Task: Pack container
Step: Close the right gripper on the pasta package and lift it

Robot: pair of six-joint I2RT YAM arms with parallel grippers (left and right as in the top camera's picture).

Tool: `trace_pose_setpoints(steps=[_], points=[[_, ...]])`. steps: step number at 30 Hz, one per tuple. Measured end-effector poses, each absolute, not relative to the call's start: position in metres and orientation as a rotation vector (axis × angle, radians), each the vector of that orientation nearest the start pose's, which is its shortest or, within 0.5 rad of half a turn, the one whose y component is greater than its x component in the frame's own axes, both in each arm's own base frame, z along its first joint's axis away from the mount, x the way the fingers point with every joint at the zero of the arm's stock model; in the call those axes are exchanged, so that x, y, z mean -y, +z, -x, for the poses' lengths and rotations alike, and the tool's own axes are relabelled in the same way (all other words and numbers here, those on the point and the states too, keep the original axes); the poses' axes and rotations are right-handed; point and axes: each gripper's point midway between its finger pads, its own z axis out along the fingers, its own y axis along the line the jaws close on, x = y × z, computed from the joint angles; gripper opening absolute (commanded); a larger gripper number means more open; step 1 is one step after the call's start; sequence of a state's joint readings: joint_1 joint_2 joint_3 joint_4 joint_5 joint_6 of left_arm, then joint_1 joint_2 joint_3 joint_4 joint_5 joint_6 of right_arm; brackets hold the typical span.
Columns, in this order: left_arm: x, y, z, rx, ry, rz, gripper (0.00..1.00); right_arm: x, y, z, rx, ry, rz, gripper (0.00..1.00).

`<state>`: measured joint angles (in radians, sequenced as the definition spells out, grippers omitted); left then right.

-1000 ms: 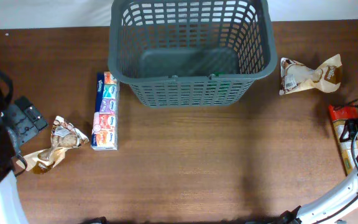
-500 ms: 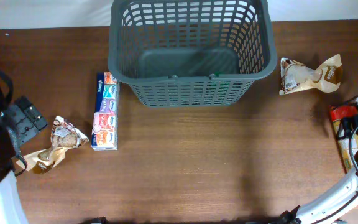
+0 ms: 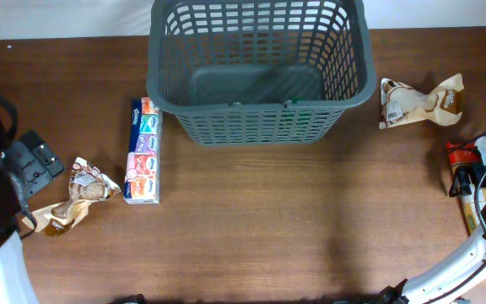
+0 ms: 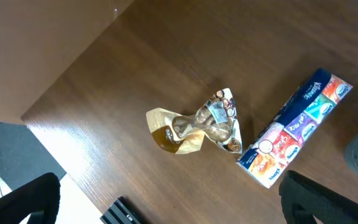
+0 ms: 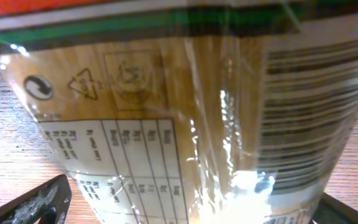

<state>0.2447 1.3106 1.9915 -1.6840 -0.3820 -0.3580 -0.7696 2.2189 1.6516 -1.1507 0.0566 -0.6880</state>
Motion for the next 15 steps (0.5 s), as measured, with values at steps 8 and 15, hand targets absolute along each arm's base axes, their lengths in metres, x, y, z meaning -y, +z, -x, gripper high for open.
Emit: trace_pose_setpoints(steps=[8,15], points=[[-0.1179,0.3727,-0.2079,-2.365,0.445,0.884,0.99,0.2758,-0.0011,-0.2655,-3.293,0.071,-0.129,0.49],[-0.118,0.3726,-0.2079,-2.365,0.445,0.884,0.99,0.2748,0.0027,-0.2655,-3.29,0.071,-0.124,0.06]])
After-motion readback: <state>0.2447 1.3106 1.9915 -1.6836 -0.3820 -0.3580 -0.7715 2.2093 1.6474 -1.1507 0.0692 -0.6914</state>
